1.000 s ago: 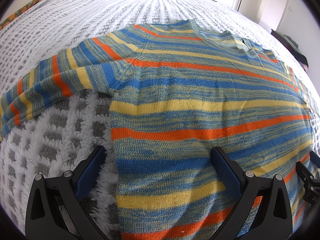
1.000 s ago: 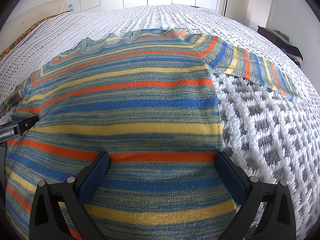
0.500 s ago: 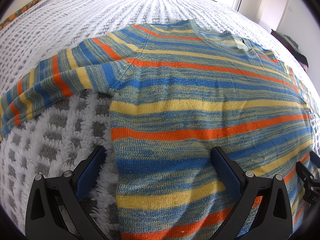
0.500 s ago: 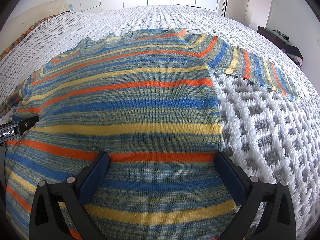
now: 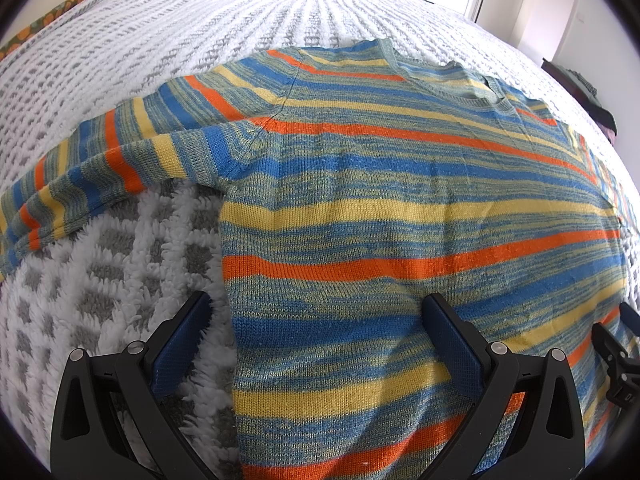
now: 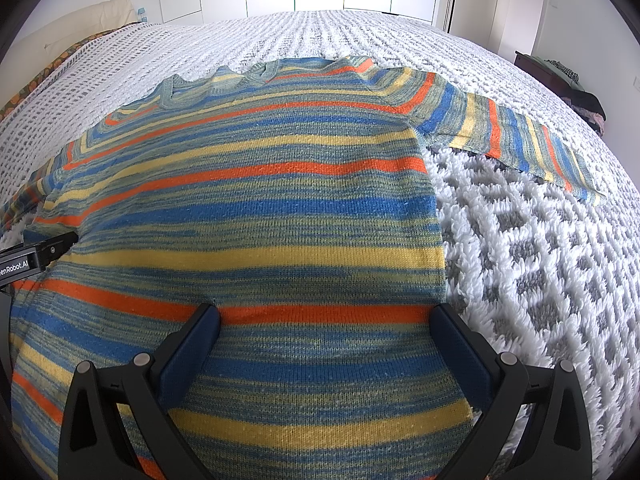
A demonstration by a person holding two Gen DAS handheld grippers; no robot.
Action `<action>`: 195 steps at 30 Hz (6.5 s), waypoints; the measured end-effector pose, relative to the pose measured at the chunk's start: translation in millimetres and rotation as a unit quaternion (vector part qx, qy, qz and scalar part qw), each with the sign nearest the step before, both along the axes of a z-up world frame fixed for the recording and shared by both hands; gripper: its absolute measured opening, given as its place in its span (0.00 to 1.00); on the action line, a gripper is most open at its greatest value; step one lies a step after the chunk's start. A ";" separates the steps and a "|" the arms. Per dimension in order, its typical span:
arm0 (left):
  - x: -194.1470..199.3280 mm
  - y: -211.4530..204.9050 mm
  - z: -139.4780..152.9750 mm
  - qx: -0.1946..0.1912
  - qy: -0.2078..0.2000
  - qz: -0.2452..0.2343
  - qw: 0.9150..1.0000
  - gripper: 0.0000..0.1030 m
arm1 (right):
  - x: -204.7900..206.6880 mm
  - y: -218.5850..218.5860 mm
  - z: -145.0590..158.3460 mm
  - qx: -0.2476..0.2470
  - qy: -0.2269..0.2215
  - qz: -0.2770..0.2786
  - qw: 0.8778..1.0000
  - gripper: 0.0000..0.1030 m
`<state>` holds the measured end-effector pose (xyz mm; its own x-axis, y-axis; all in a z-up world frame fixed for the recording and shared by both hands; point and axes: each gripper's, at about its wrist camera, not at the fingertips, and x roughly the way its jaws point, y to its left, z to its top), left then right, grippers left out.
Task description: Fold small clothes
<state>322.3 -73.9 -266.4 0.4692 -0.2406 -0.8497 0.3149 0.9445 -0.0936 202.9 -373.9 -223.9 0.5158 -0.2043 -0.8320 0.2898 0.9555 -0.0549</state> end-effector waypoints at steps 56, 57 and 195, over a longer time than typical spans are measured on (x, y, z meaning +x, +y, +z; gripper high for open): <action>0.1 -0.3 -0.1 0.000 0.000 0.000 1.000 0.99 | -0.7 -0.2 1.5 -0.001 -0.004 -0.001 1.000 1.00; 0.2 -0.3 -0.1 0.000 0.000 0.000 1.000 0.99 | -0.8 -0.1 1.5 -0.001 -0.004 -0.001 1.000 1.00; -14.3 25.9 56.7 -0.080 0.058 -0.022 0.995 1.00 | -1.9 -27.3 41.5 0.050 0.041 0.061 0.996 1.00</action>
<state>308.0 -48.1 -209.8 0.3558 -0.3944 -0.8473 0.3331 0.9006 -0.2793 201.0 -401.2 -182.4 0.4616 -0.0579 -0.8852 0.1687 0.9854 0.0236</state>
